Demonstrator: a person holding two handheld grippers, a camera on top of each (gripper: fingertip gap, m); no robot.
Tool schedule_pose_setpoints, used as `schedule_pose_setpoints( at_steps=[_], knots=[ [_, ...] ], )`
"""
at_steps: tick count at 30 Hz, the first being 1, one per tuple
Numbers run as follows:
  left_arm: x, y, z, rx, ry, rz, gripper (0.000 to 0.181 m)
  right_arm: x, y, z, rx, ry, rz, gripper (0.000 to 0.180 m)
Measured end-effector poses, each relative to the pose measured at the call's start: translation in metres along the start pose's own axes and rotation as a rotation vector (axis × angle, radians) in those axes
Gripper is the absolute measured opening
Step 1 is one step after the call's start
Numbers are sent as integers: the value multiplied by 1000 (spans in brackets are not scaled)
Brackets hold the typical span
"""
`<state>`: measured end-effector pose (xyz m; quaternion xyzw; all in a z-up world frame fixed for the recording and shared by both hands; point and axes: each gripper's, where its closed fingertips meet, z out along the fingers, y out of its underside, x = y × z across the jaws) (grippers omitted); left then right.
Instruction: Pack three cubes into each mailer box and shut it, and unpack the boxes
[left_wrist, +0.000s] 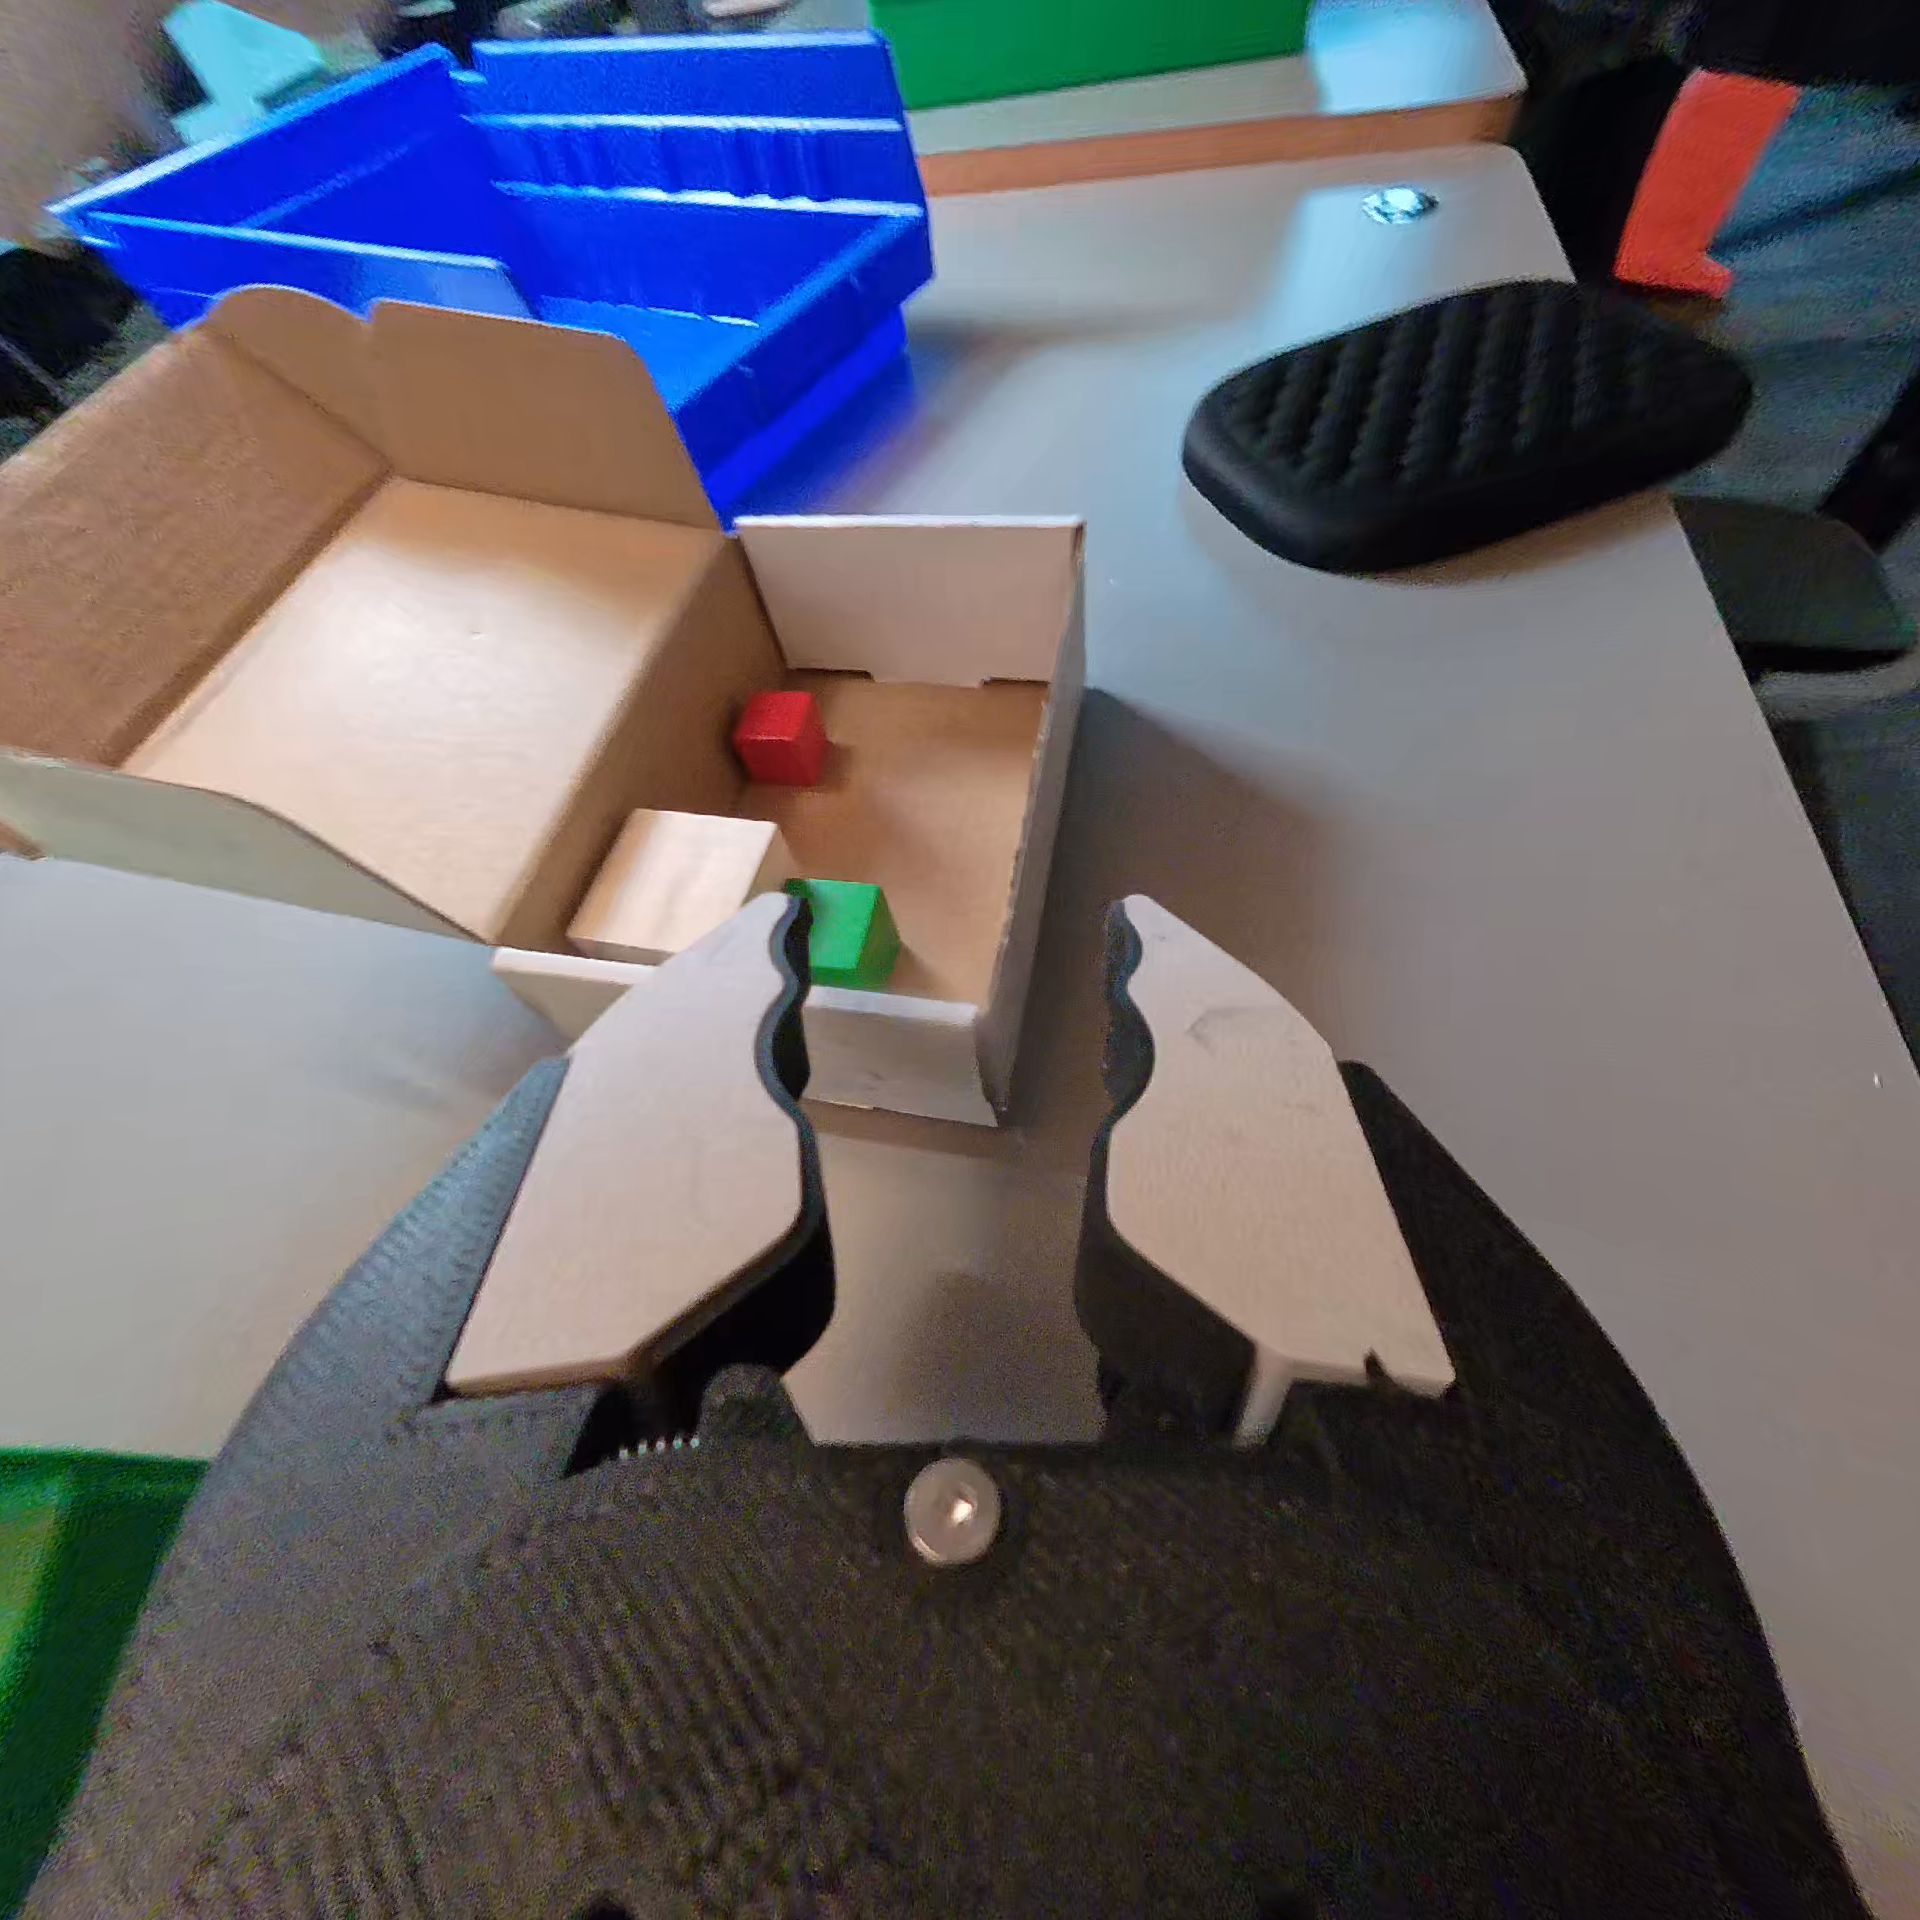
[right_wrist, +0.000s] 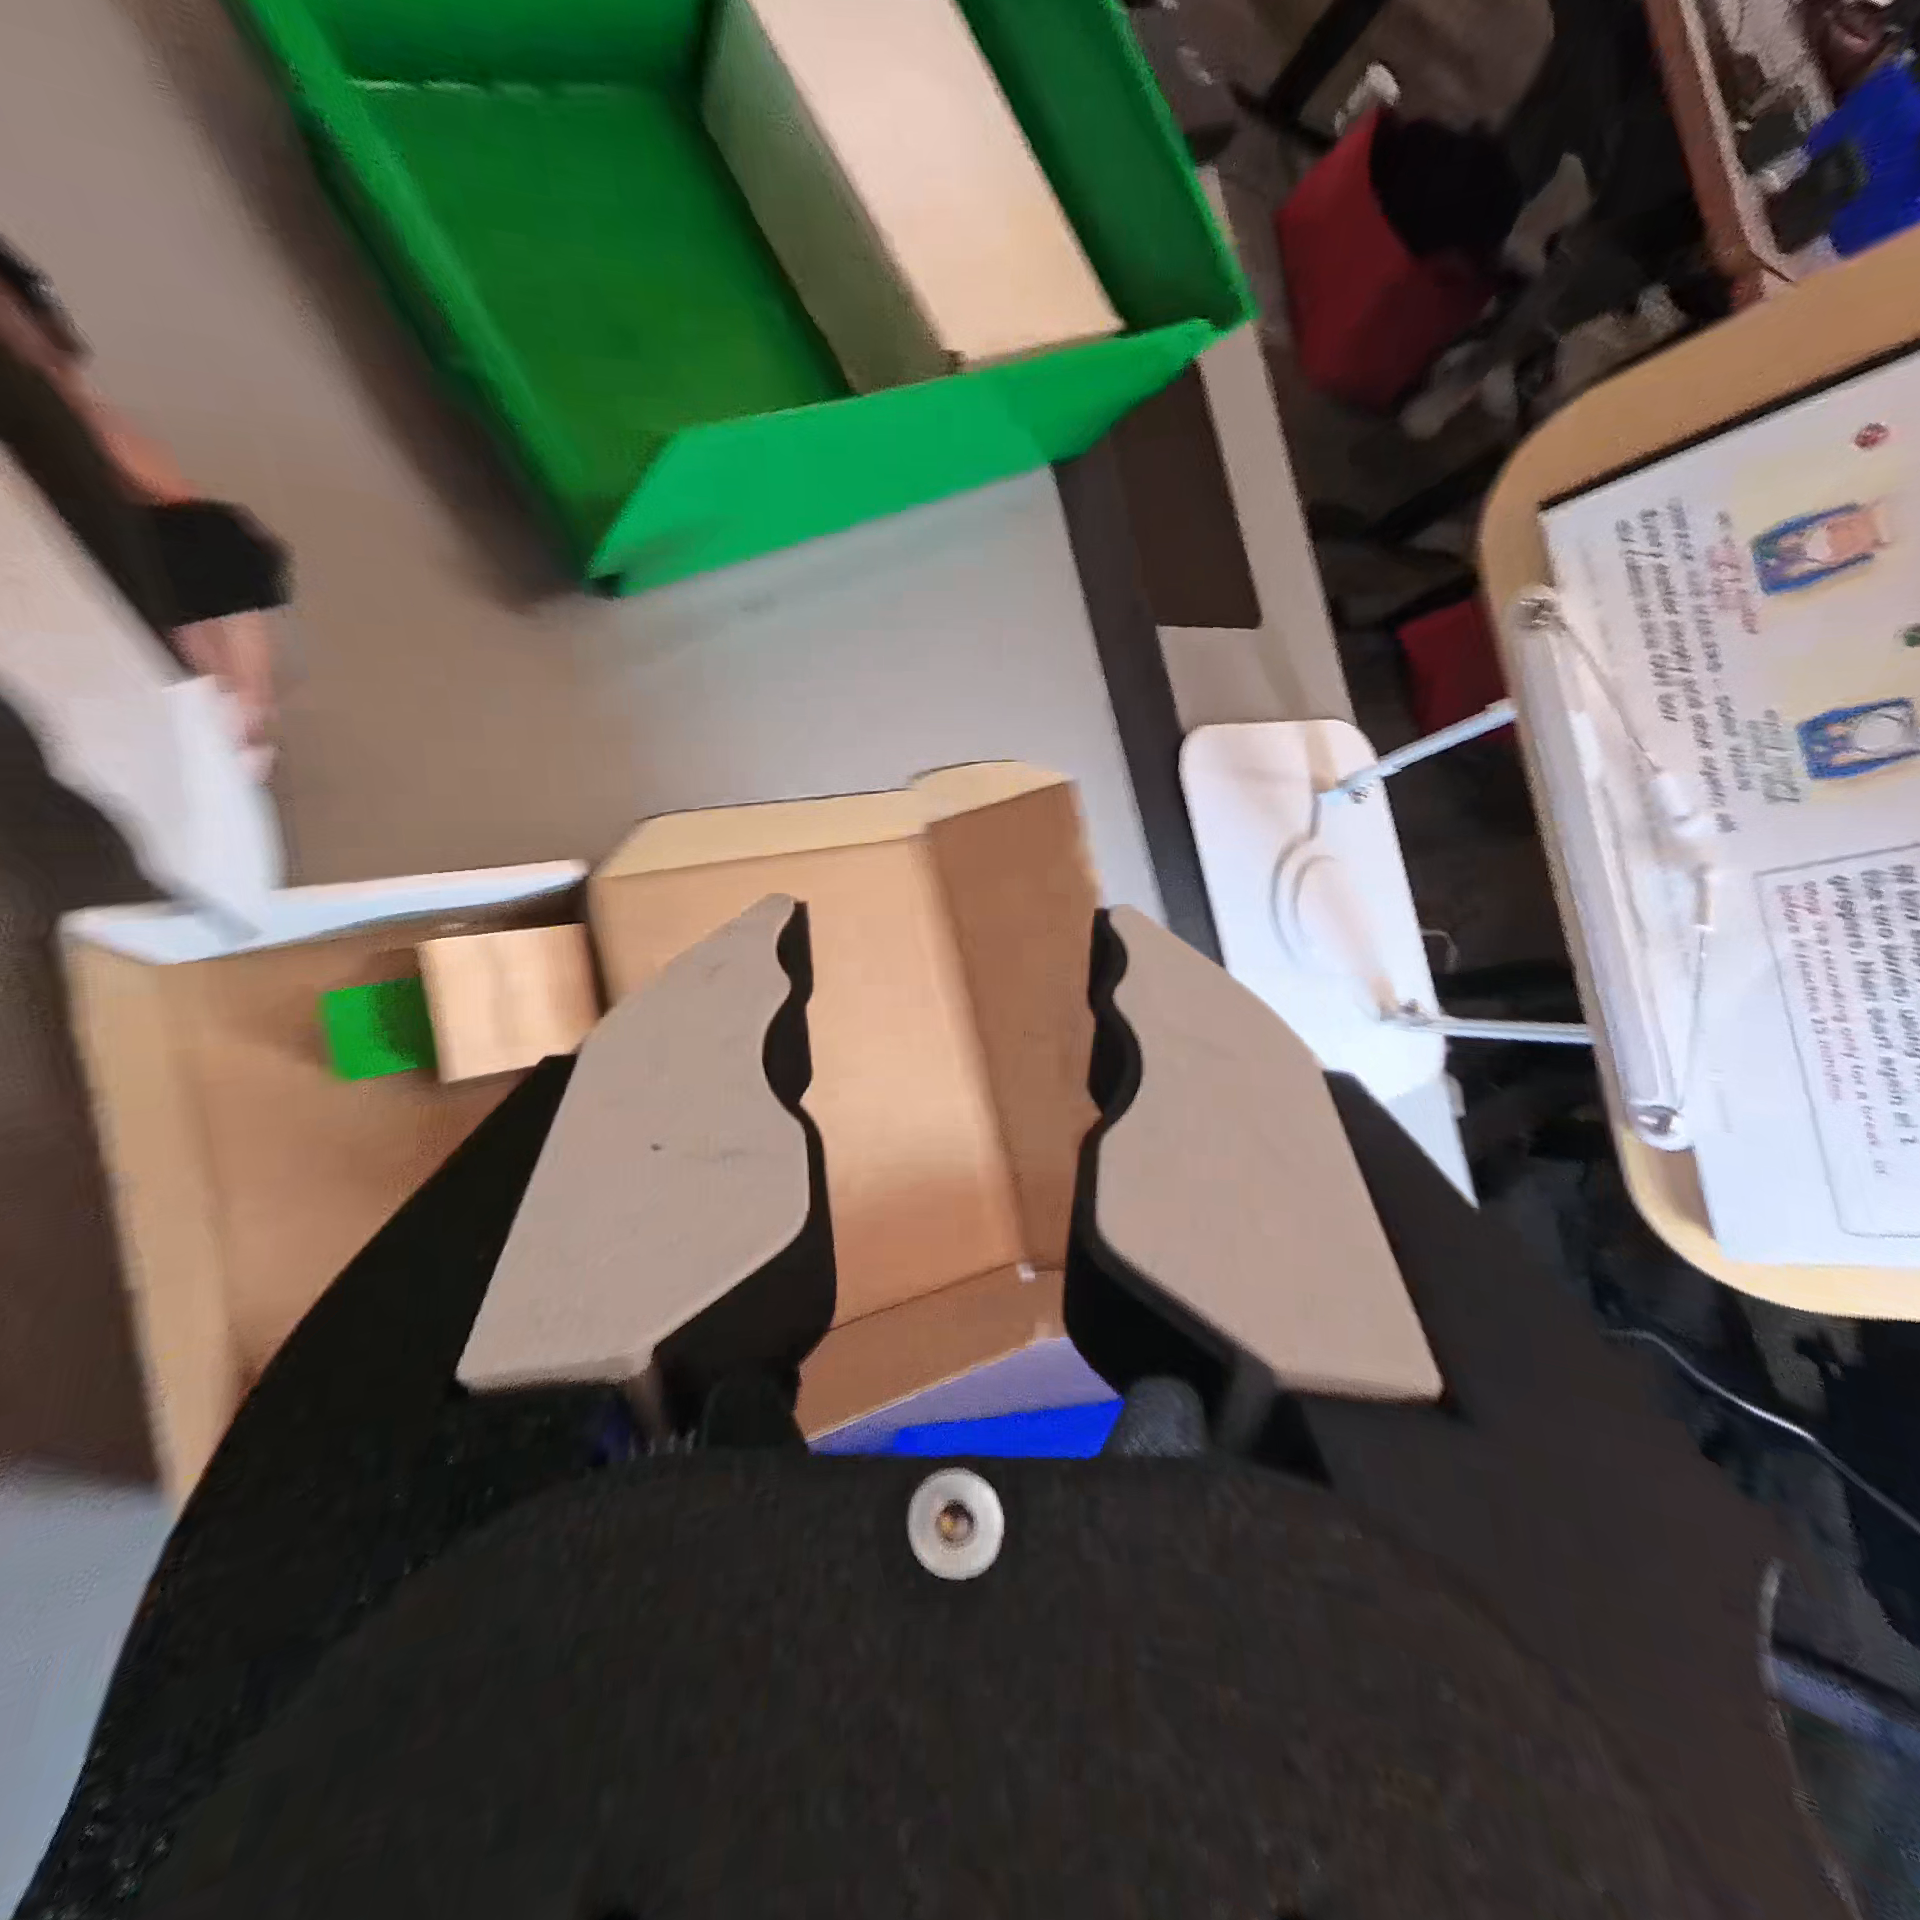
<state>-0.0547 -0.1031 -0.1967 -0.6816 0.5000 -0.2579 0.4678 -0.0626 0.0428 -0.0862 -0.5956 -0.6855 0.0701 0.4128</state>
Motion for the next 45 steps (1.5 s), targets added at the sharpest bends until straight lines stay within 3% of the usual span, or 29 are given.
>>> schedule_pose_setpoints(
  at_steps=[1, 7, 12, 19, 31, 40, 45],
  knots=[
    [-4, -3, -2, 12, -29, -14, 56, -15, 2, -3, -1, -38, -9, 51],
    [-19, 0, -9, -7, -203, -91, 65, -96, 43, 14, -127, -245, -63, 51],
    [-19, 3, -9, -16, -245, -131, 67, -123, 65, 43, -193, -315, -76, 50],
    [-16, 9, -6, -35, -228, -132, 67, -129, 66, 58, -209, -332, -43, 40],
    [-16, 9, -6, -33, -228, -128, 68, -145, 75, 37, -246, -376, -150, 30],
    [-17, 8, -7, -29, -235, -124, 69, -142, 74, 43, -319, -447, -222, 52],
    [-19, 1, -13, -3, -272, -123, 71, -145, 73, 46, -340, -495, -284, 40]
  ],
)
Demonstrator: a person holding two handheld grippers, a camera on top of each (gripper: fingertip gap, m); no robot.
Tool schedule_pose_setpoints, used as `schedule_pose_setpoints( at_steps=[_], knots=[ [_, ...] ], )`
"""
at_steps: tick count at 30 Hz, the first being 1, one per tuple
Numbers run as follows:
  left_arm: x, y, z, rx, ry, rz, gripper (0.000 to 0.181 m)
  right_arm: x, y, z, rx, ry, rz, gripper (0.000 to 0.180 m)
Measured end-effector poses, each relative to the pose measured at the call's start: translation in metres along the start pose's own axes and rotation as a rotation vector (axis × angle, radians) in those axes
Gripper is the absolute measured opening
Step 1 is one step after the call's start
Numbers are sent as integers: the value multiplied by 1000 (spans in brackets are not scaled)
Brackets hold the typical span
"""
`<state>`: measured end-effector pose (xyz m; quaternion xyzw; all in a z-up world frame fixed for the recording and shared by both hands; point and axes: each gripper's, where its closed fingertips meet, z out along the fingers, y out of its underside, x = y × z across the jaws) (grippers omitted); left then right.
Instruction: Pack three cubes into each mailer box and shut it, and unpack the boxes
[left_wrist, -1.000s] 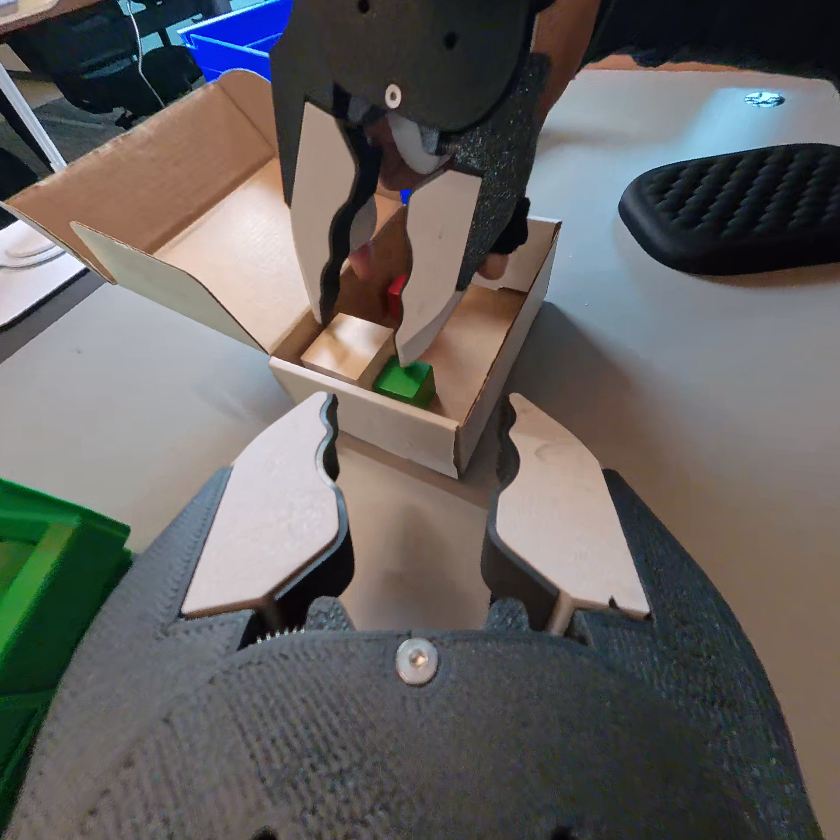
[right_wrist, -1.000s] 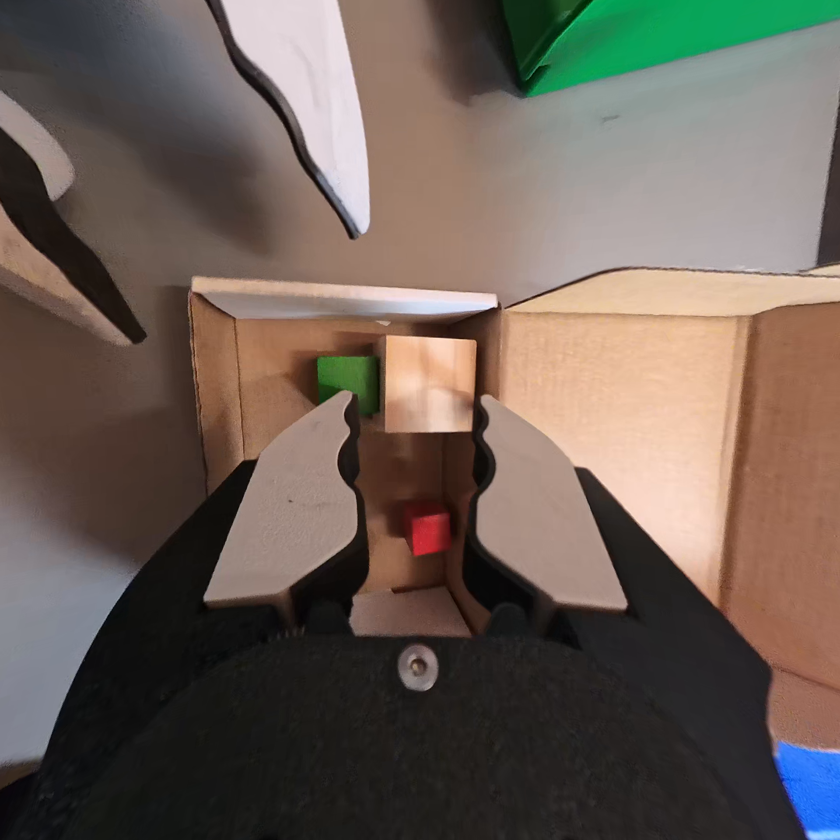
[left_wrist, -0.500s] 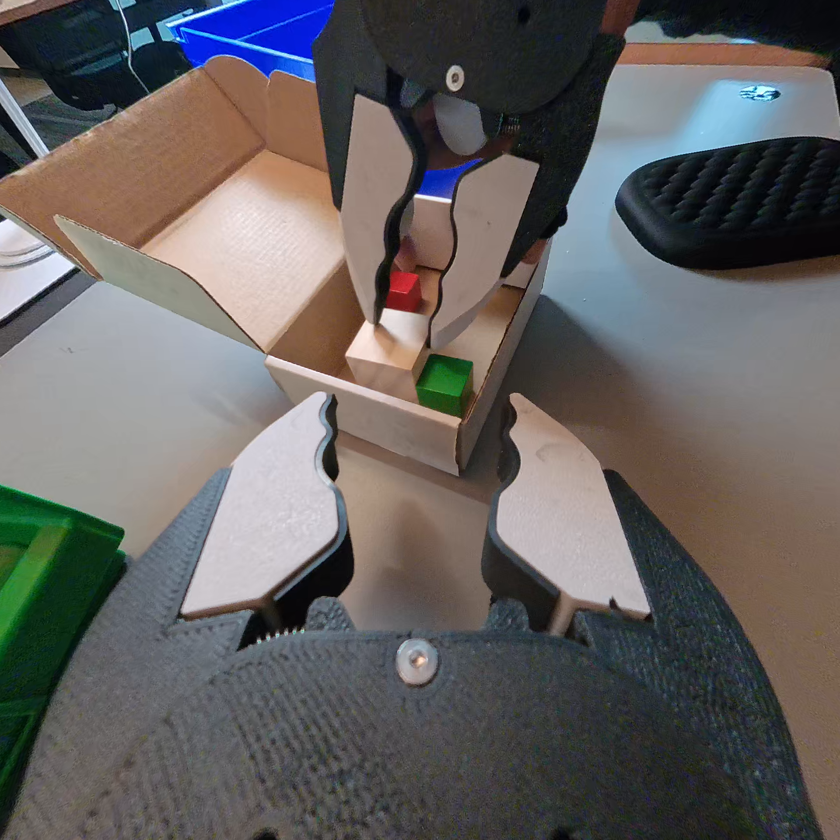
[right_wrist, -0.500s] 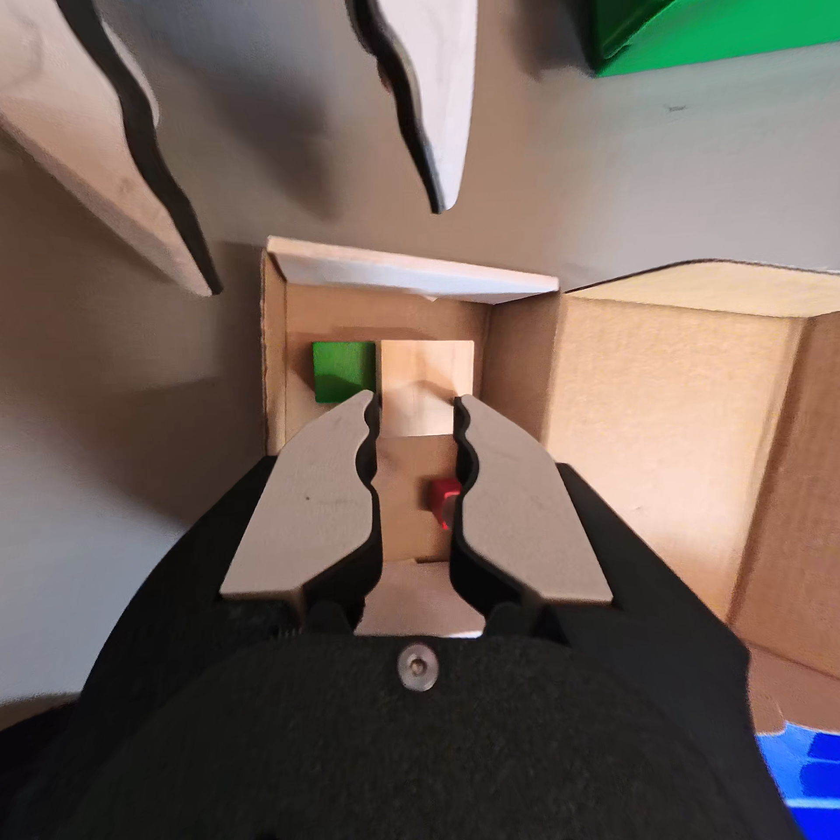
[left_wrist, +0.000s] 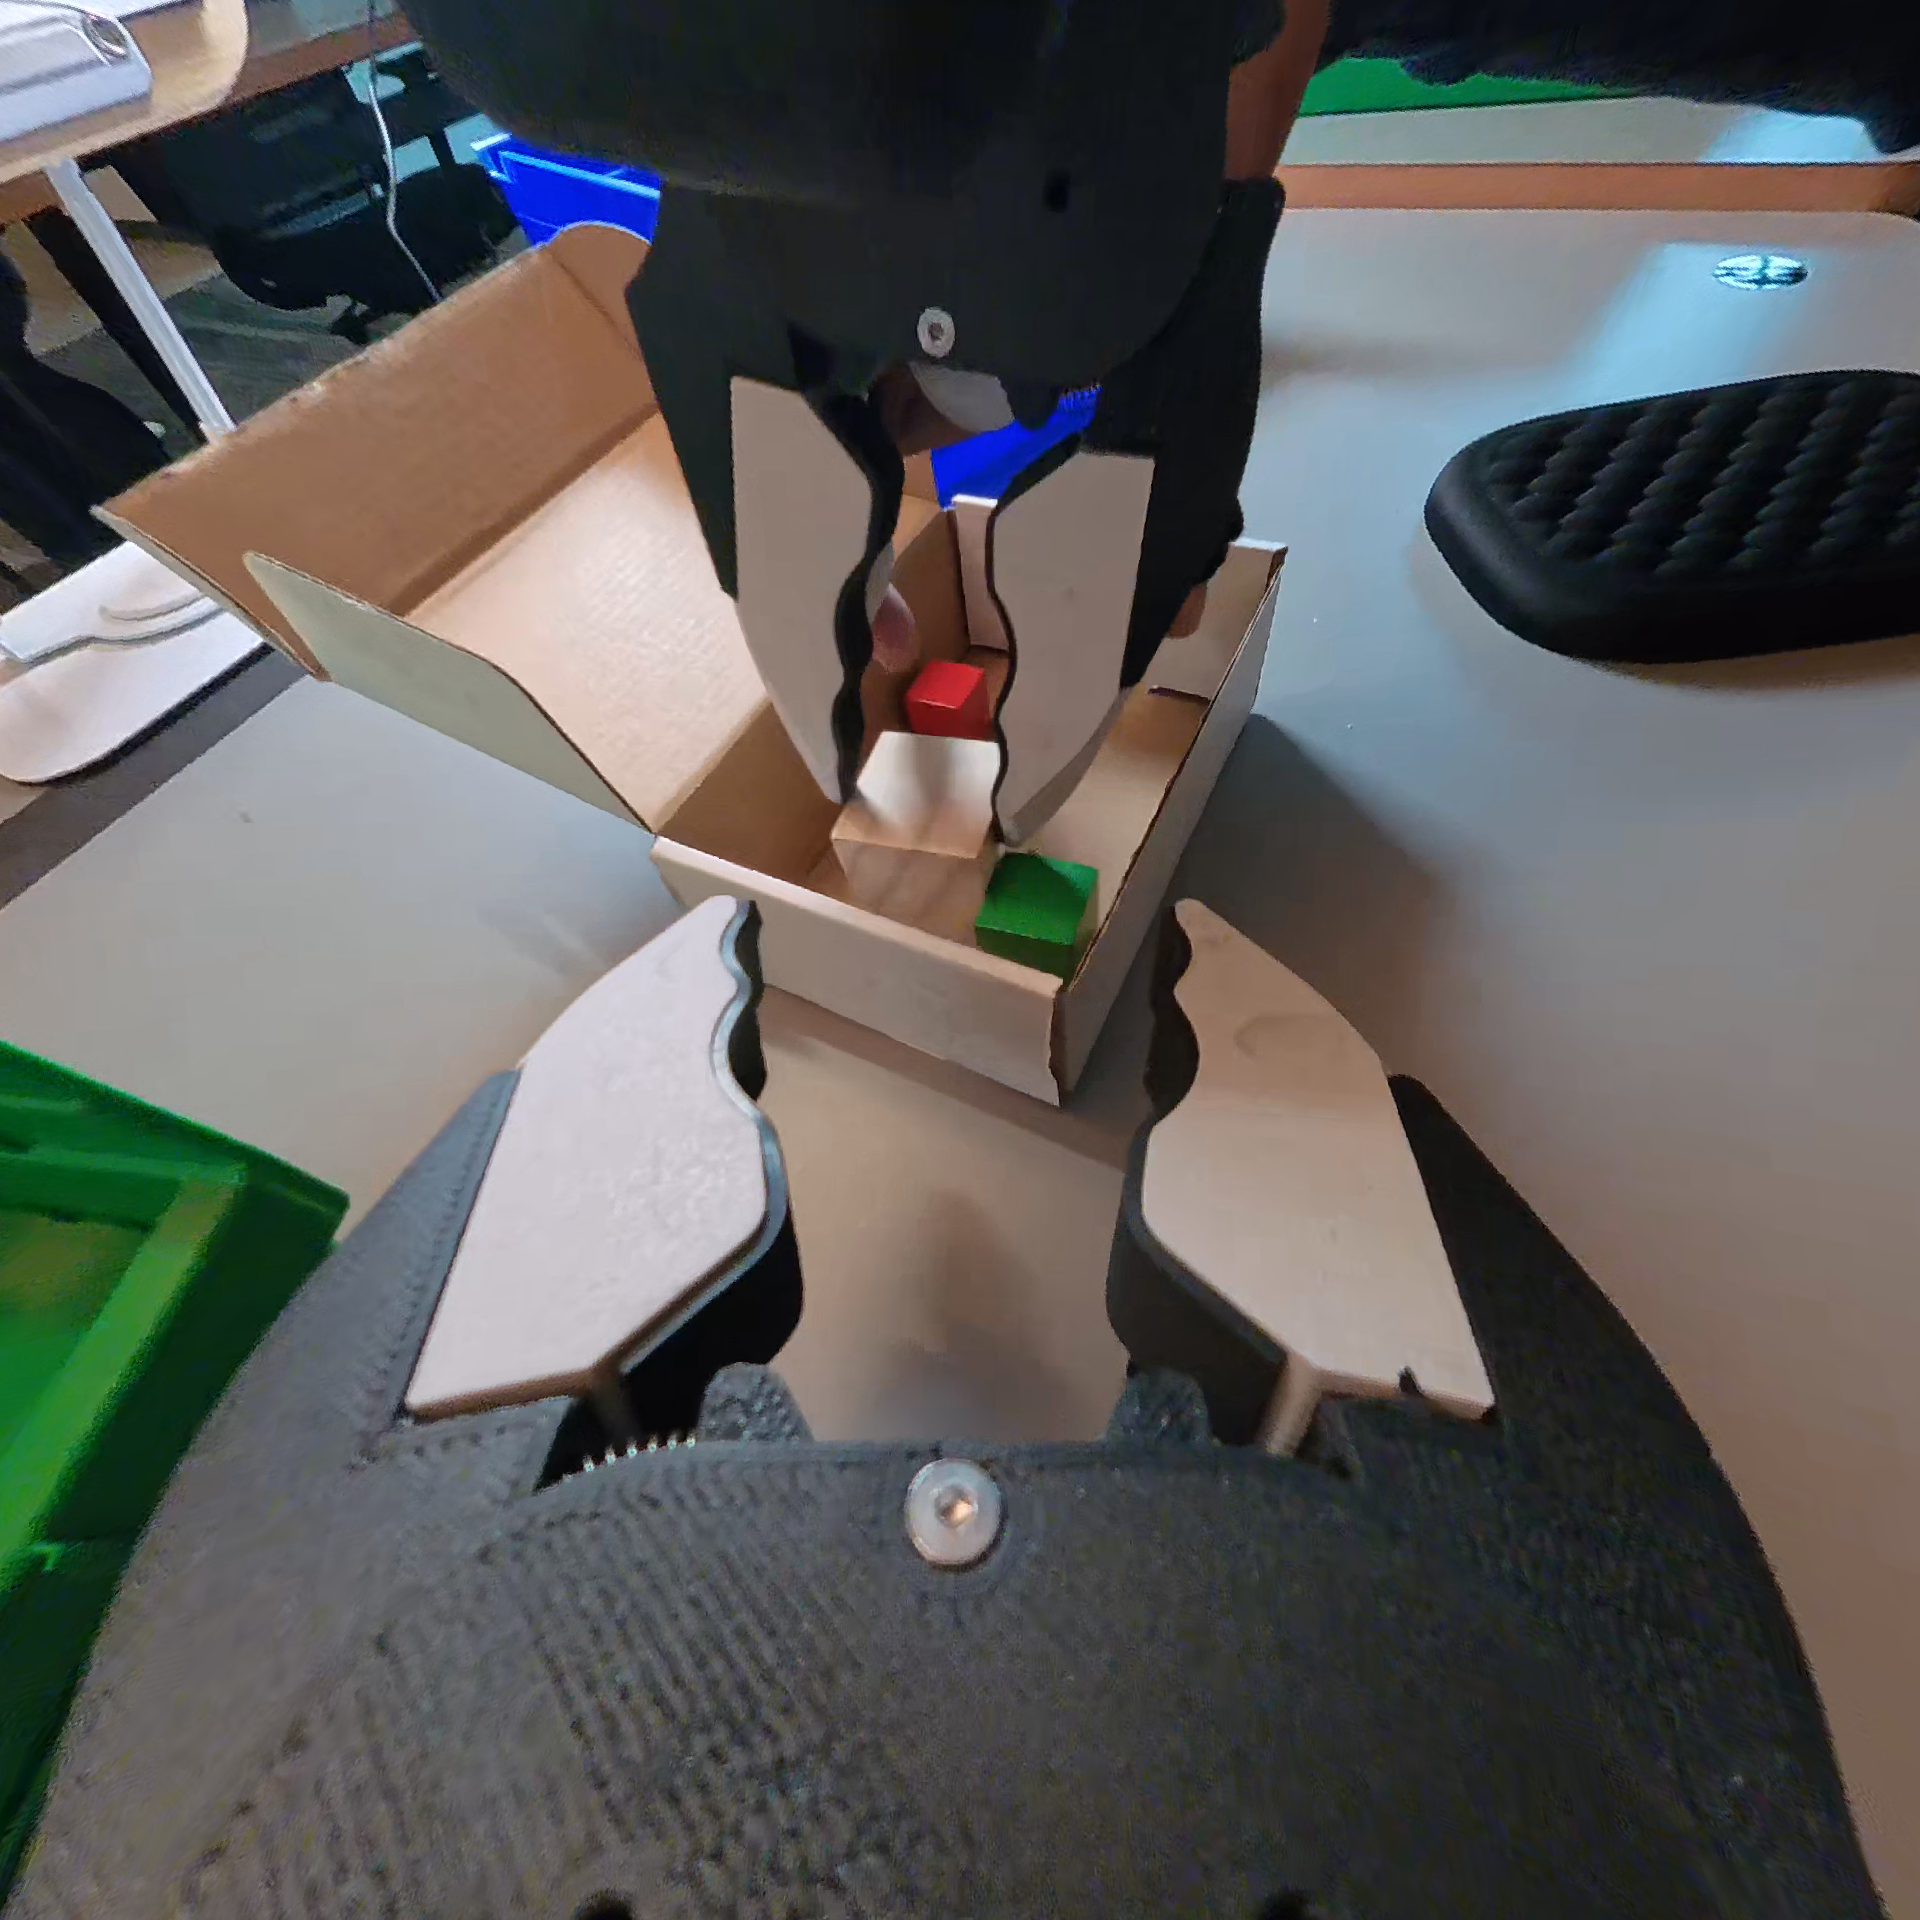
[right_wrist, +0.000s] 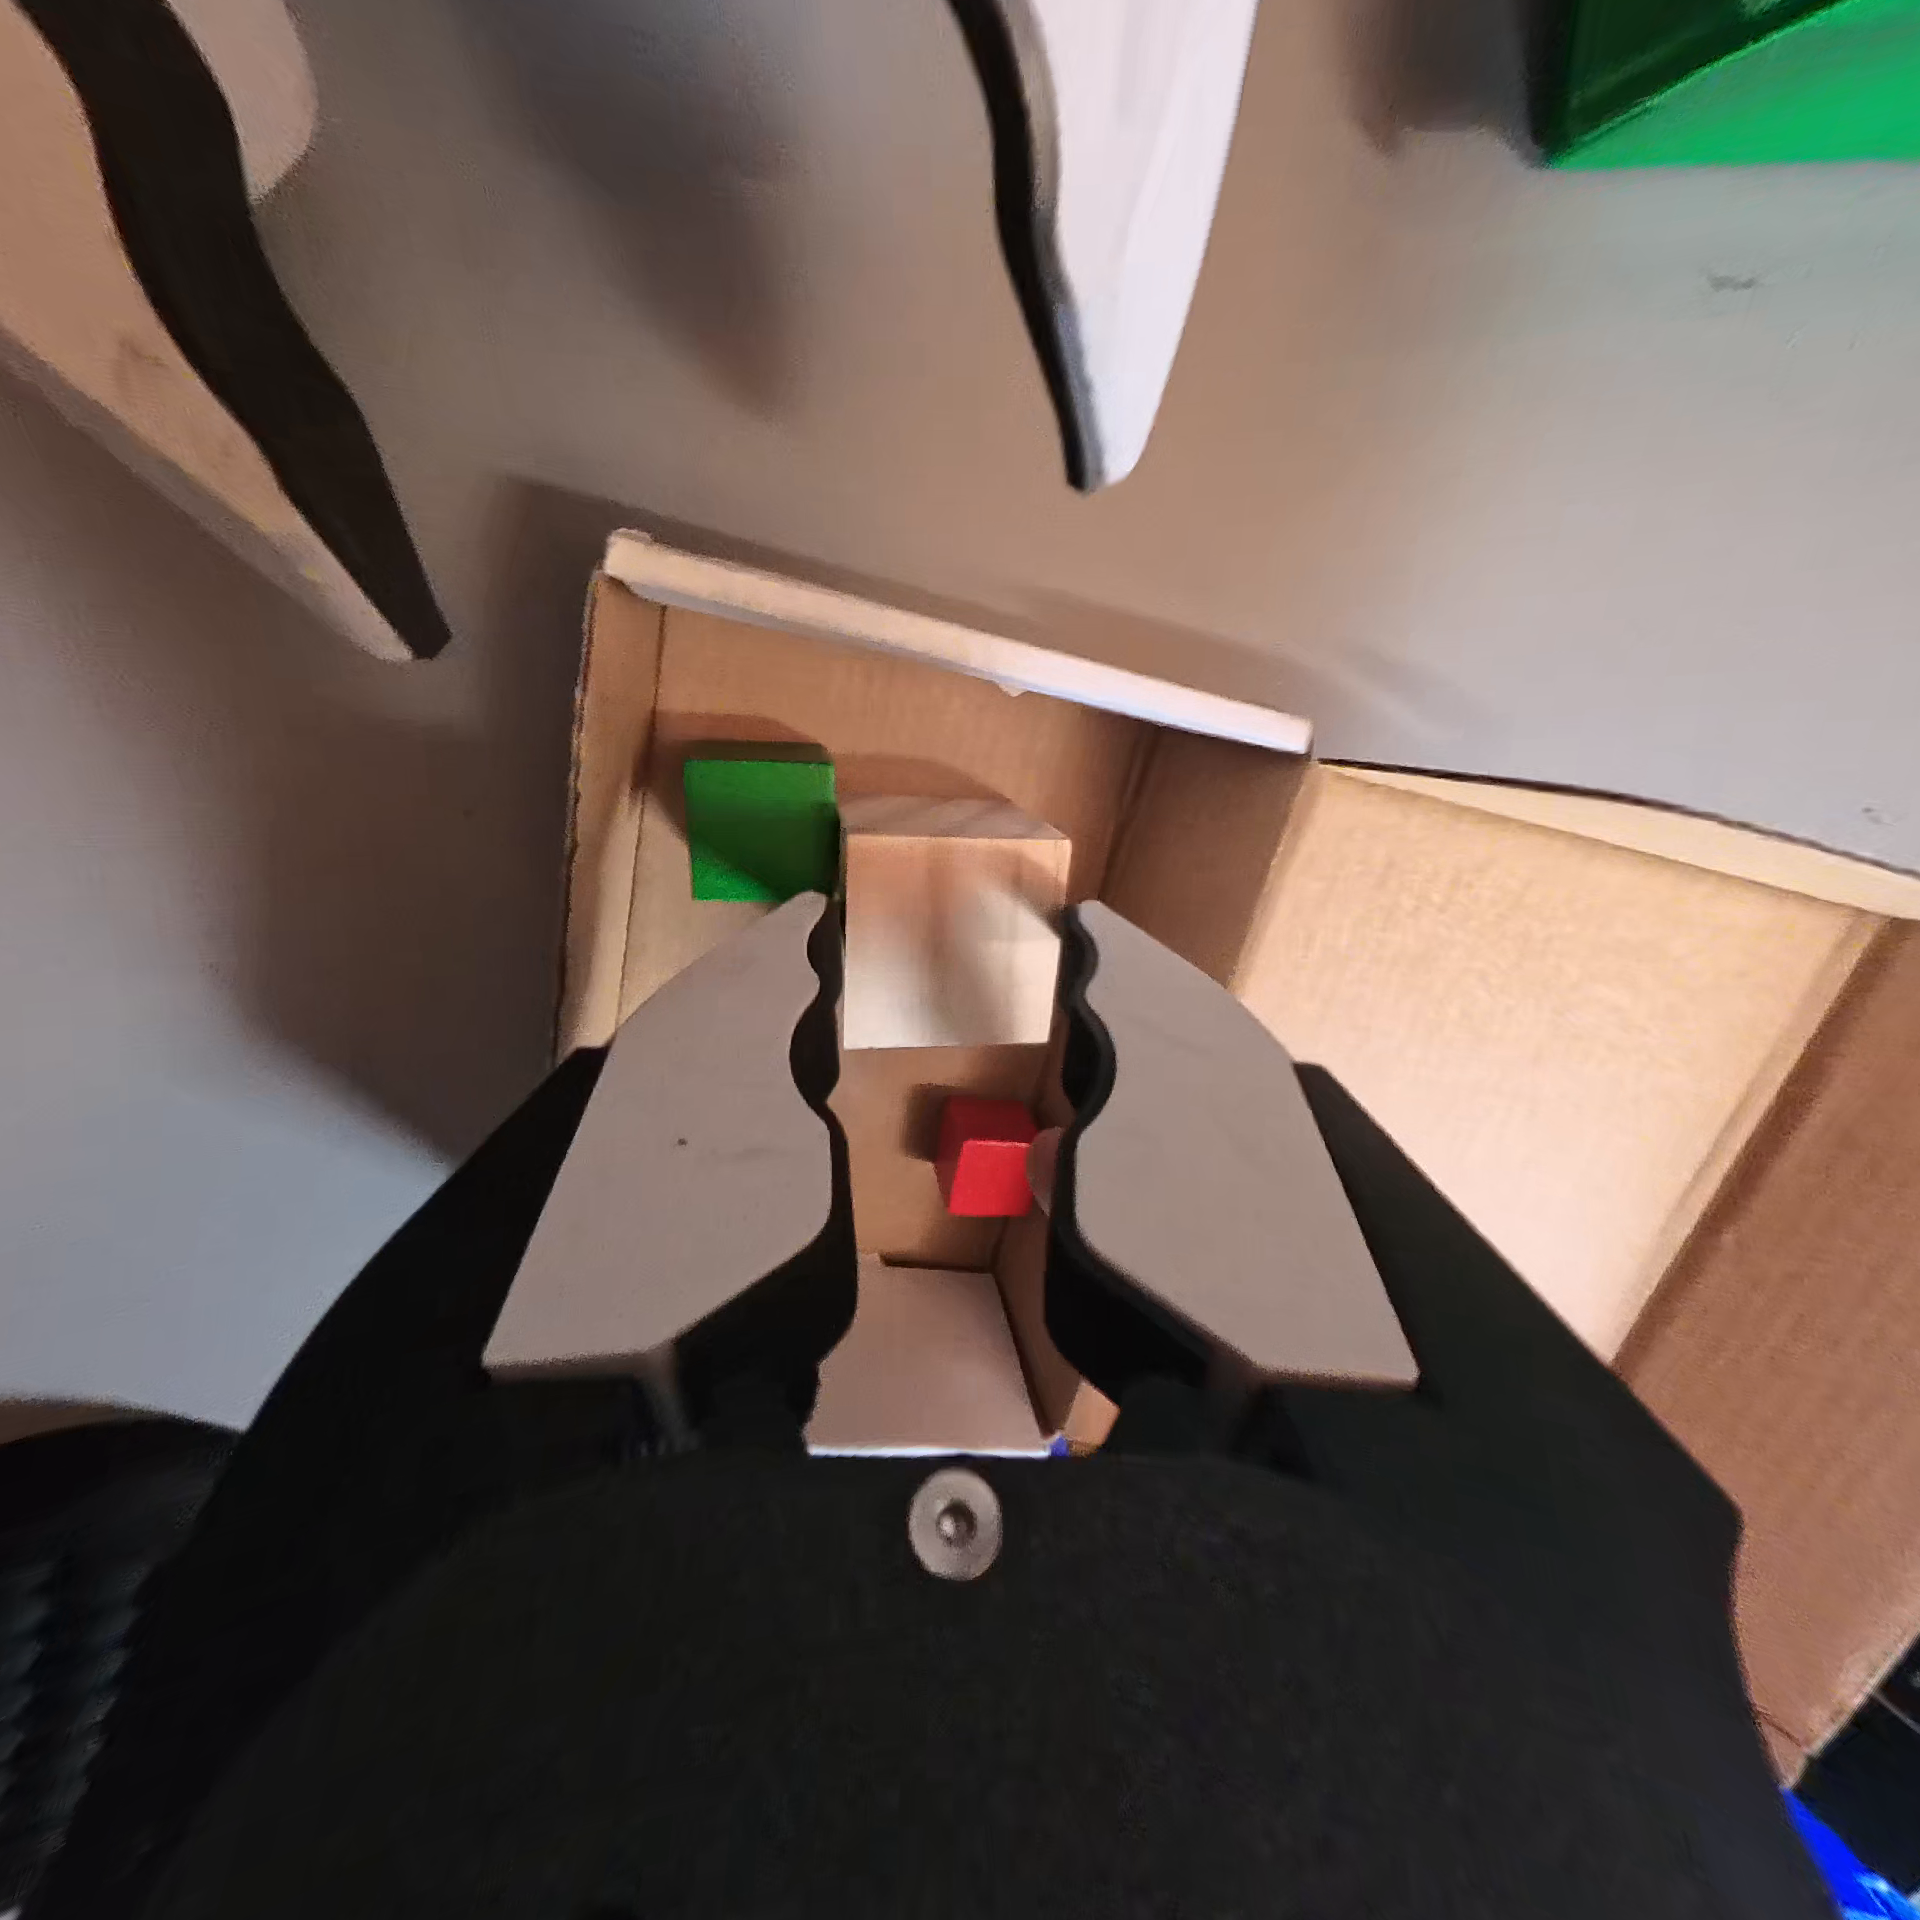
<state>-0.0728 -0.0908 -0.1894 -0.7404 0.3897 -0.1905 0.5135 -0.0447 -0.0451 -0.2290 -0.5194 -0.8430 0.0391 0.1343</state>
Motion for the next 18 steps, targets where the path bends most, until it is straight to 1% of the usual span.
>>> schedule_pose_setpoints(
  at_steps=[3, 6, 12, 18],
  knots=[
    [-1, -2, -3, 10, -13, -6, 71, -7, 2, -5, 20, -40, 17, 40],
    [1, -3, -4, 12, -9, -4, 71, -10, 8, -16, 36, -30, 31, 39],
    [3, 0, 0, -4, -8, 4, 71, -3, 25, -65, 103, 27, 101, 39],
    [2, 2, 1, -7, -11, 4, 71, 8, 54, -107, 98, 98, 149, 40]
  ],
)
